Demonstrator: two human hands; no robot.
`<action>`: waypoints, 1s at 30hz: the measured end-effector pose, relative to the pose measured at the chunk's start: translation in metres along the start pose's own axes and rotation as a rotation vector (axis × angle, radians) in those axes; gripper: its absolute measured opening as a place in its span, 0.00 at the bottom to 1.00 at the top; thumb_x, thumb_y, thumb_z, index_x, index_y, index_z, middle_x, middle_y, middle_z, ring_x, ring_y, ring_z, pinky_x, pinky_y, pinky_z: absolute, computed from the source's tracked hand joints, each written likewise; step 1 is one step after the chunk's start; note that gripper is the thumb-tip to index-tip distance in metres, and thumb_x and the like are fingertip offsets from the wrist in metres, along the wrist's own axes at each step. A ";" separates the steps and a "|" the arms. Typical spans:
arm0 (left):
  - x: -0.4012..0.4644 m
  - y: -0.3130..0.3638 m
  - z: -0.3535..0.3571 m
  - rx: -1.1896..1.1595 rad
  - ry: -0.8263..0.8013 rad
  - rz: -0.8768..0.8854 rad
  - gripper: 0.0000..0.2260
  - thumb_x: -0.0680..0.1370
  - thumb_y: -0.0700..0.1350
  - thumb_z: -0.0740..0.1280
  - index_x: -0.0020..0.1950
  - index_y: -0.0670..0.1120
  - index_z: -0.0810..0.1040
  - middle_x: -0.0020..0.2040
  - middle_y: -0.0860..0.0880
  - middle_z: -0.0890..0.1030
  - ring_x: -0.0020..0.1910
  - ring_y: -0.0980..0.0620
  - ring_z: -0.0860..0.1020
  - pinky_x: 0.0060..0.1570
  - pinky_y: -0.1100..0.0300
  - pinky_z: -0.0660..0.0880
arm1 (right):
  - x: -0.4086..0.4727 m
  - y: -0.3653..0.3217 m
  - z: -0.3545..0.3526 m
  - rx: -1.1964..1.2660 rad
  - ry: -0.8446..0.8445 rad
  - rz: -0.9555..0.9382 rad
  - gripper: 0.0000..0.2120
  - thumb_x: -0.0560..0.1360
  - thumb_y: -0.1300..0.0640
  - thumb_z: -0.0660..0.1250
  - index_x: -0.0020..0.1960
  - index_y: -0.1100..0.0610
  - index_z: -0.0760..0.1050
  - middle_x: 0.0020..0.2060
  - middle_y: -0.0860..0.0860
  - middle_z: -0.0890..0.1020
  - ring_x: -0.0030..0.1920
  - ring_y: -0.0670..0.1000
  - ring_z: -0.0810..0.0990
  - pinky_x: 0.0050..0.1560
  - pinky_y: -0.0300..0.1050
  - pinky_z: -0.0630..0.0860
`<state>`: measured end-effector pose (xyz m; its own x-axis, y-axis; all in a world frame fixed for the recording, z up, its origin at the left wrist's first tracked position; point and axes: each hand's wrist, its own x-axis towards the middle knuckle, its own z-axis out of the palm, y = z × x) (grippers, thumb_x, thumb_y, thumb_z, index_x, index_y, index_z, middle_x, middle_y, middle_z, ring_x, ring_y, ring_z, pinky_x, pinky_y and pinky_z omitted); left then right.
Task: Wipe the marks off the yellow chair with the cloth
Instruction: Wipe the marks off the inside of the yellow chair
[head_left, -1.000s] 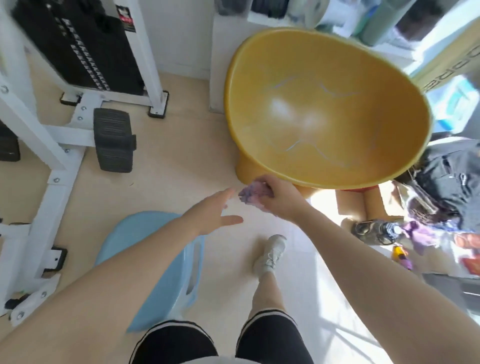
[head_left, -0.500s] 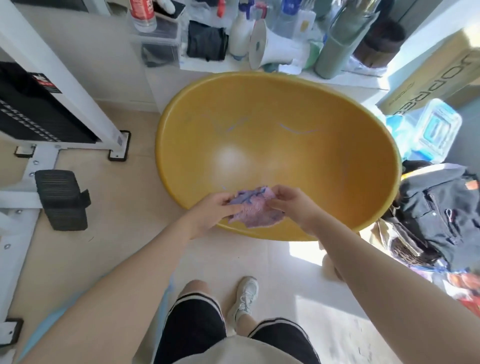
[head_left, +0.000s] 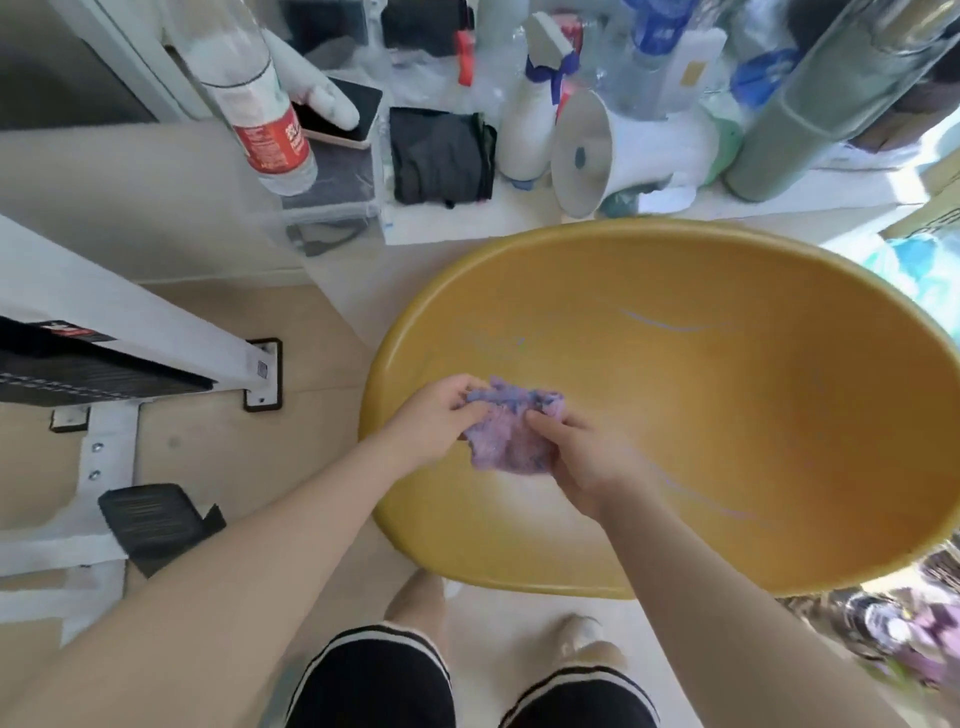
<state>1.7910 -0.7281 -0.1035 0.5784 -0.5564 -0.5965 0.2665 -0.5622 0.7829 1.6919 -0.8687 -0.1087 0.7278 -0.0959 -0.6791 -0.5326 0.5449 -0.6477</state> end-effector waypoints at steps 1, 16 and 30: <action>0.010 -0.004 -0.013 0.032 0.030 -0.008 0.07 0.78 0.37 0.61 0.51 0.48 0.75 0.41 0.46 0.76 0.40 0.52 0.73 0.44 0.60 0.69 | 0.015 0.001 0.007 0.028 0.014 0.005 0.10 0.78 0.63 0.58 0.50 0.60 0.78 0.45 0.52 0.84 0.46 0.51 0.83 0.52 0.49 0.78; 0.027 -0.115 -0.056 0.318 0.493 -0.134 0.37 0.75 0.48 0.67 0.76 0.45 0.47 0.77 0.48 0.45 0.75 0.48 0.55 0.70 0.53 0.60 | 0.140 0.102 0.010 -0.631 0.215 0.025 0.13 0.73 0.47 0.65 0.49 0.56 0.70 0.35 0.43 0.81 0.37 0.50 0.81 0.39 0.46 0.77; 0.003 -0.231 0.023 -0.189 0.634 -0.139 0.27 0.69 0.57 0.60 0.67 0.60 0.59 0.51 0.68 0.72 0.45 0.78 0.73 0.45 0.81 0.69 | 0.174 0.226 0.038 -0.516 0.016 -0.279 0.25 0.77 0.58 0.51 0.72 0.50 0.48 0.72 0.42 0.49 0.74 0.42 0.46 0.69 0.26 0.43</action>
<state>1.7132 -0.6142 -0.2897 0.8539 0.0122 -0.5202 0.4683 -0.4541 0.7580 1.7143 -0.7305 -0.3602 0.8663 -0.1918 -0.4613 -0.4661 0.0219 -0.8845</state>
